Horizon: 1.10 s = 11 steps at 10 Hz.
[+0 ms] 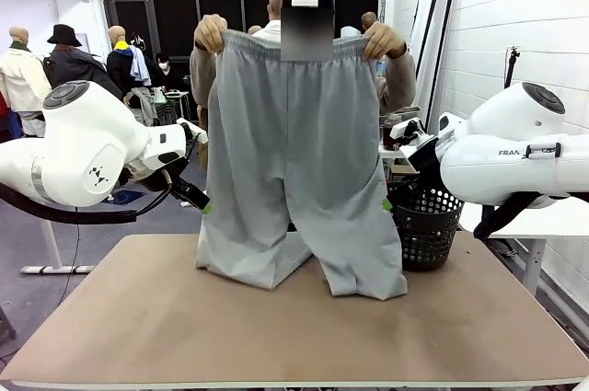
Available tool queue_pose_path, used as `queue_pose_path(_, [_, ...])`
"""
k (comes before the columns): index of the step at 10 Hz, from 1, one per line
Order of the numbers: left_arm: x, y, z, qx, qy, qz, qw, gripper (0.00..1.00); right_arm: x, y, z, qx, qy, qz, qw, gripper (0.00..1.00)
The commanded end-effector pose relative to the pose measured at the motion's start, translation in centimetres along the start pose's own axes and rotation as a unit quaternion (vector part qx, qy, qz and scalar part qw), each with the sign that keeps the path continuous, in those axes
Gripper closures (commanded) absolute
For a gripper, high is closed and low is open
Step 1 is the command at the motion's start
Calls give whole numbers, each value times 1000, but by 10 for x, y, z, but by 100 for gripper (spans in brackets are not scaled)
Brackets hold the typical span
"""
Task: Fold the training pants.
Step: Grab both ends of the Training pants handed by a person.
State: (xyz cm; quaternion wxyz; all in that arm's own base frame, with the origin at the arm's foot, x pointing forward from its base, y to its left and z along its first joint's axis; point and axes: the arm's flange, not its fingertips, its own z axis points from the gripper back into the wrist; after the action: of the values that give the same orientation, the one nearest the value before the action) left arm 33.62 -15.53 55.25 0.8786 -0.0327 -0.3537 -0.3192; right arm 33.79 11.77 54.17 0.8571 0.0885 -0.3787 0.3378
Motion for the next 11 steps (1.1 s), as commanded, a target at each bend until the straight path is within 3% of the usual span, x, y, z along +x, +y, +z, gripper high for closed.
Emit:
queue_pose_path(1, [0, 0, 1, -1, 0, 1, 1000, 0, 0, 0, 0, 2, 0, 0, 1000, 0])
queue_pose_path(11, [0, 0, 1, -1, 0, 1, 1000, 0, 0, 0, 0, 2, 0, 0, 1000, 0])
